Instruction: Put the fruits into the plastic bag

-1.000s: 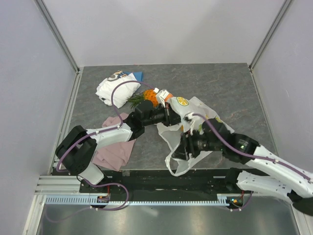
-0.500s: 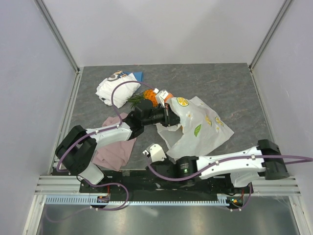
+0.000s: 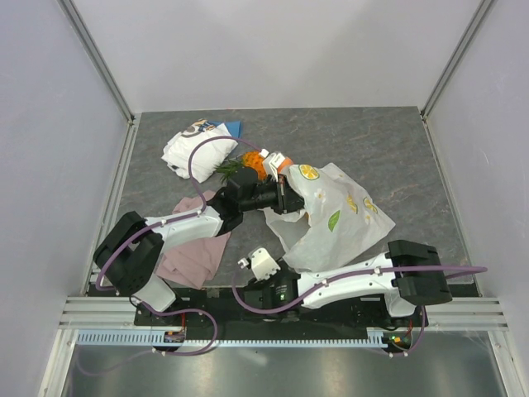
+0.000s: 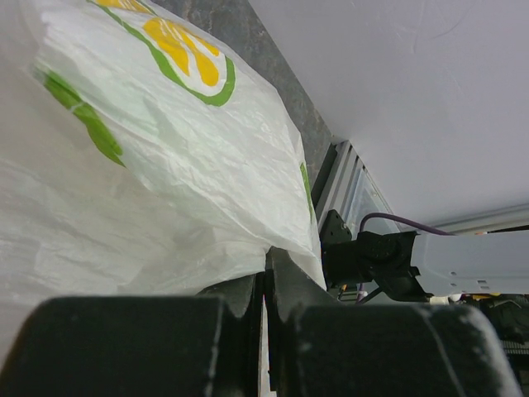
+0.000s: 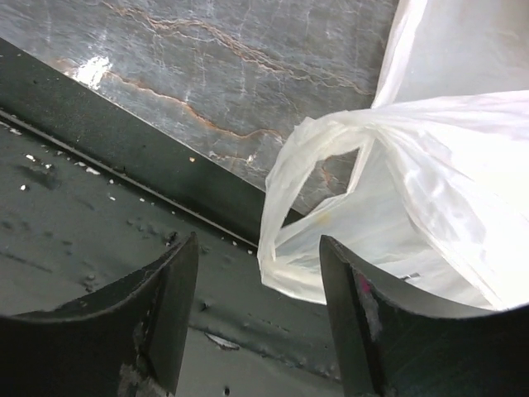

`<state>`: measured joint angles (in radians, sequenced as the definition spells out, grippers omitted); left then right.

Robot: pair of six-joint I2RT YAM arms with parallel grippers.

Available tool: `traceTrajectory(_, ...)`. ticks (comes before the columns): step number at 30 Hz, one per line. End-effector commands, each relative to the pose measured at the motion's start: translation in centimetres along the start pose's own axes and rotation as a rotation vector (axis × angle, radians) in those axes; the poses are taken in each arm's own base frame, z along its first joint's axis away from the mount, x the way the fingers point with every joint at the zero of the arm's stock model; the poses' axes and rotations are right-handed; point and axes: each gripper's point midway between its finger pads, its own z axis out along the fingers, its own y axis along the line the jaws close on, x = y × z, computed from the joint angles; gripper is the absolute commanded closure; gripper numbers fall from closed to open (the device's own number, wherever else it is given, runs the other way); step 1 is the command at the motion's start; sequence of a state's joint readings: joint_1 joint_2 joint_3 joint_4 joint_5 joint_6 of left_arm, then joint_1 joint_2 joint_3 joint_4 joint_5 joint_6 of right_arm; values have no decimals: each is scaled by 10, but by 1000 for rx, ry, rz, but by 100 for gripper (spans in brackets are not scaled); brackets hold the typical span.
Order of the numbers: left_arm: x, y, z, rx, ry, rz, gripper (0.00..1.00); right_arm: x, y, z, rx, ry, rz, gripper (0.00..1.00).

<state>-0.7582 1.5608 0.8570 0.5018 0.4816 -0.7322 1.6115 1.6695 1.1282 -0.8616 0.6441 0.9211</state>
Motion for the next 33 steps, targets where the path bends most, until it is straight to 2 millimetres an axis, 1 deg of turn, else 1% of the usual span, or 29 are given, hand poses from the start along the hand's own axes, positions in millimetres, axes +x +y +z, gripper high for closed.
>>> traceTrajectory(1,-13,-8,2,31,-13,52,98,-2,0,10,-4,-7,22,33)
traceTrajectory(2,-12,-7,2,32,-10,51,99,2,-4,15,-5,6,23,36)
traceTrajectory(3,-12,-7,2,33,-10,54,98,-1,0,18,-30,-3,45,39)
traceTrajectory(4,-13,-6,2,32,-11,54,98,2,-1,18,-56,11,39,43)
traceTrajectory(5,-11,-6,2,33,-6,54,98,0,-1,19,-74,14,52,53)
traceTrajectory(6,-12,-7,2,35,-6,56,98,-9,3,13,-121,-11,79,60)
traceTrajectory(7,-13,-7,2,38,-4,57,98,-12,3,8,-150,-11,91,69)
traceTrajectory(8,-13,-8,1,44,0,59,99,-17,1,5,-168,-19,110,85)
traceTrajectory(10,-16,-8,0,42,-5,68,98,-43,-2,-19,-249,-82,182,97)
traceTrajectory(11,-20,-10,0,46,-11,75,98,-60,-7,-33,-276,-125,210,100)
traceTrajectory(12,-23,-11,-1,47,-13,85,99,-80,-21,-57,-310,-185,256,100)
traceTrajectory(13,-30,-15,0,53,-18,95,98,-94,-33,-71,-316,-232,286,100)
traceTrajectory(14,-33,-17,0,57,-15,101,99,-120,-53,-92,-305,-312,339,100)
traceTrajectory(15,-38,-21,1,63,-17,117,98,-132,-81,-116,-297,-377,378,100)
traceTrajectory(16,-51,-33,3,80,-20,135,98,-142,-98,-132,-284,-423,405,100)
traceTrajectory(17,-57,-40,5,102,-9,149,98,-161,-120,-160,-286,-493,456,100)
traceTrajectory(18,-59,-41,11,108,9,167,98,-164,-154,-176,-214,-551,468,100)
traceTrajectory(19,-84,-62,14,142,-22,208,98,-168,-171,-188,-189,-585,482,100)
traceTrajectory(20,-85,-64,16,141,10,206,98,-176,-193,-208,-165,-632,525,100)
traceTrajectory(21,-89,-62,23,138,20,223,98,-172,-220,-218,-94,-665,541,100)
traceTrajectory(22,-112,-80,26,166,-13,265,98,-175,-236,-231,-78,-699,568,100)
traceTrajectory(23,-117,-80,28,156,-1,265,99,-175,-248,-237,-61,-720,584,100)
traceTrajectory(24,-117,-71,39,146,18,269,98,-173,-261,-246,-60,-747,611,100)
traceTrajectory(25,-139,-87,42,175,-6,299,98,-173,-275,-252,-23,-773,629,100)
traceTrajectory(27,-141,-89,49,209,40,282,99,-169,-291,-259,-2,-800,658,100)
traceTrajectory(28,-150,-91,57,230,37,287,98,-167,-298,-261,22,-810,665,100)
traceTrajectory(30,-154,-95,63,272,49,289,98,-162,-307,-263,39,-821,678,100)
traceTrajectory(31,-159,-93,71,281,46,296,98,-160,-309,-262,53,-823,682,100)
traceTrajectory(33,-164,-96,75,310,48,311,98,-156,-313,-260,63,-825,691,100)
